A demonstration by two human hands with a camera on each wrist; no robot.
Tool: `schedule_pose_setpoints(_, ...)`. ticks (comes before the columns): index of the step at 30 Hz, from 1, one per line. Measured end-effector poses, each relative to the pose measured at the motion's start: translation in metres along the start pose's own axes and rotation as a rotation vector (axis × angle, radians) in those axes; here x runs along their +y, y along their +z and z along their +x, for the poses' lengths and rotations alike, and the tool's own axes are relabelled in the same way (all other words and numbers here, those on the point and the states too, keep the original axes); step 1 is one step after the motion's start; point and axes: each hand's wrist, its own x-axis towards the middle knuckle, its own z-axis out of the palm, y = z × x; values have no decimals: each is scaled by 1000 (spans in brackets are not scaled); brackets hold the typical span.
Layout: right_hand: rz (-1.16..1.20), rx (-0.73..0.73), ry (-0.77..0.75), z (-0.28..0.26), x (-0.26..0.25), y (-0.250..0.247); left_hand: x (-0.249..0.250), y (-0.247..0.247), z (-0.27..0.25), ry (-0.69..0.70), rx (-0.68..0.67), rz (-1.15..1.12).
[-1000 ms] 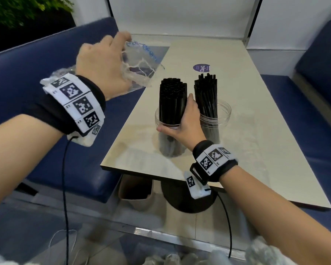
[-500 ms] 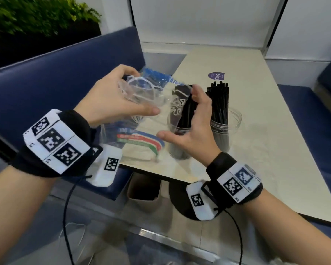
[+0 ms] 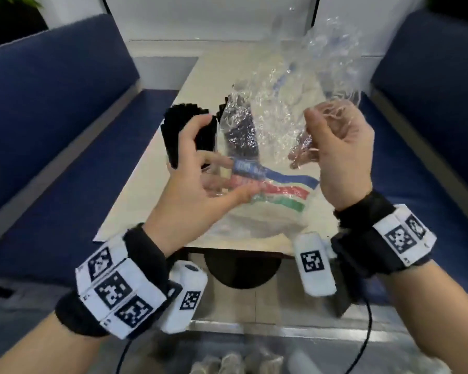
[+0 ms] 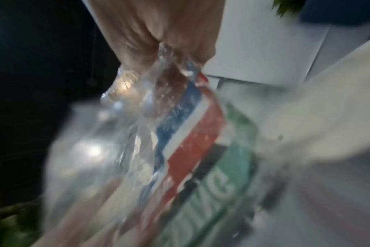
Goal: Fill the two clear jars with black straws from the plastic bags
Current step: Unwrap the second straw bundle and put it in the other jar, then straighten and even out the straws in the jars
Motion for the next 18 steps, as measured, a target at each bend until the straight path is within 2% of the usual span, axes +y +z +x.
schedule_pose_setpoints(3, -115, 54, 97, 14, 17, -32, -25, 48, 2, 140, 22, 66)
schedule_pose_setpoints(5, -244, 95, 183, 22, 38, -49, -43, 75, 8, 159, 8, 168)
schedule_pose_setpoints(9, -385, 121, 355, 32, 79, -70, -81, 112, 23, -60, -116, 287)
schedule_pose_setpoints(11, -690, 52, 322, 34, 98, -80, -96, 124, 31, -125, -161, 335)
schedule_pose_setpoints(13, -1038, -155, 128, 33, 110, -87, -108, 133, 38, -180, -210, 434)
schedule_pose_setpoints(15, -1253, -573, 18, 33, 119, -88, -115, 140, 45, -196, -279, 600)
schedule_pose_setpoints(17, -1385, -957, 100, 34, 137, -88, -119, 145, 46, -80, -302, 861)
schedule_pose_setpoints(18, -1424, -1069, 157, 35, 146, -86, -117, 148, 47, 11, -280, 982)
